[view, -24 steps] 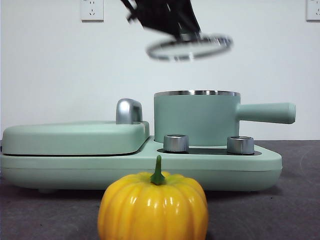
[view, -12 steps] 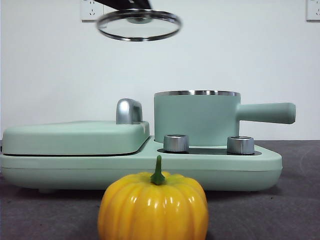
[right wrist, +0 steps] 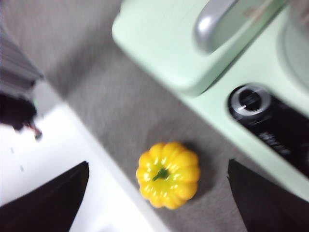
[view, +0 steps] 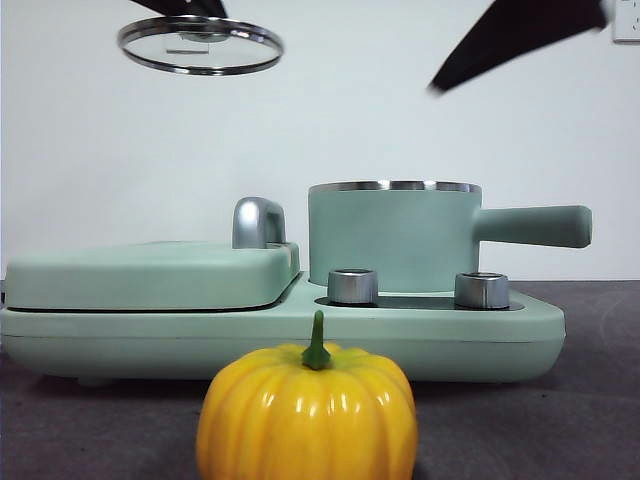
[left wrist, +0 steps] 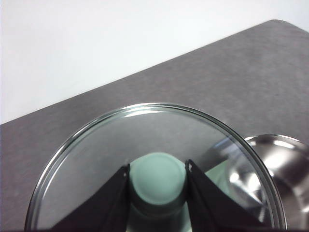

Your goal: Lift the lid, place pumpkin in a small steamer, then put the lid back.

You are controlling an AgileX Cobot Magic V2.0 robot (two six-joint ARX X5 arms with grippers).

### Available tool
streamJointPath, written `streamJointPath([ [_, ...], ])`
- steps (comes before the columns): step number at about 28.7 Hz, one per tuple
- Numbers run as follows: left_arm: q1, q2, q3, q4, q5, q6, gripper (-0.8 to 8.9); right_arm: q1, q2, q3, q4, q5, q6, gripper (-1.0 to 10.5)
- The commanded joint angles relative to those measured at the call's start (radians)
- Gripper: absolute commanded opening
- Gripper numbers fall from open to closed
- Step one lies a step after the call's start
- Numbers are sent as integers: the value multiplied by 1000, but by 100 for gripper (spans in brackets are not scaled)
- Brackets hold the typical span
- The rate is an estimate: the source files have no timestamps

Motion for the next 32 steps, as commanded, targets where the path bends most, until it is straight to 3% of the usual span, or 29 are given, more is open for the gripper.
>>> streamJointPath([
  [1,24,-14,28,21,0,7,23,68,90,18,5,29,6,464],
  [10,75,-14,28,2,0,6,24,166,284,18,9,94,-29,536],
  [32,74,-14,28,-6,0,0,24,186,486,18,61,149,-69,547],
])
